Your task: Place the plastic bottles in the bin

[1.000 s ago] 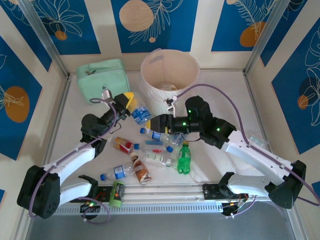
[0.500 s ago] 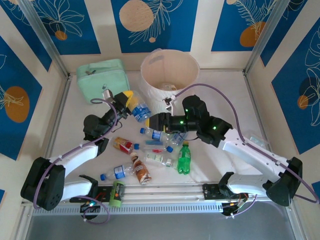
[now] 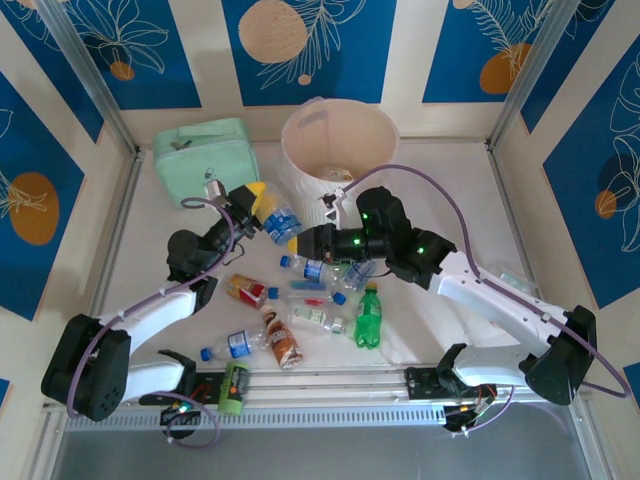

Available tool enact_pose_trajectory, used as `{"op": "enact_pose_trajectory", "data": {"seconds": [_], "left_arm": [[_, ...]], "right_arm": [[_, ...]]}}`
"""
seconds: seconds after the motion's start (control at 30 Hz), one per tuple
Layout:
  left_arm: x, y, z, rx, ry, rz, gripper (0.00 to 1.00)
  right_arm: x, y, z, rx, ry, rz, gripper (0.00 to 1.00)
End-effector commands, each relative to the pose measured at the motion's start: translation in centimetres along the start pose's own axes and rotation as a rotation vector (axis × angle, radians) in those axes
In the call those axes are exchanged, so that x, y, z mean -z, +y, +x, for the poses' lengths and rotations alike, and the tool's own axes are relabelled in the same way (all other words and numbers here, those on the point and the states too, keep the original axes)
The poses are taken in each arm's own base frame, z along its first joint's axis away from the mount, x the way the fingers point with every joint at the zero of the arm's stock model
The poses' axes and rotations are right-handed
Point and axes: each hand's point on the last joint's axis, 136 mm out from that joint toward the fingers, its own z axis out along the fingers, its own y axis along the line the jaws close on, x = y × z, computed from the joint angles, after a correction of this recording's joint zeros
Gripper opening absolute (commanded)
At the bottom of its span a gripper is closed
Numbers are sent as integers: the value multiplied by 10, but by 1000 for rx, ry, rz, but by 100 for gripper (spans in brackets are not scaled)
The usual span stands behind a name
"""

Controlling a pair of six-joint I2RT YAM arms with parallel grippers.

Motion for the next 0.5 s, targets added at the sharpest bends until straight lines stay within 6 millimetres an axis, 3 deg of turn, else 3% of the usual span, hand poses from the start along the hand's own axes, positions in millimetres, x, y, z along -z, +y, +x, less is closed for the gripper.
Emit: {"op": "enact_pose_trajectory", "data": {"seconds": [0.0,0.17,0.3,0.47], "left_arm": [[2,-10,1,-43,10,20,63],[4,-11,5,-99,27,-35,99],[10,-15,10,-213,56,-137,100],[42,-7,2,-411,15,-437,100]], "right_arm": [[5,15,-5,31,-7,-25,23],[13,14,-9,48,-26,23,16],[27,19,-17,81,-59,82,16],[51,28,-34,135,-107,179,16]]}}
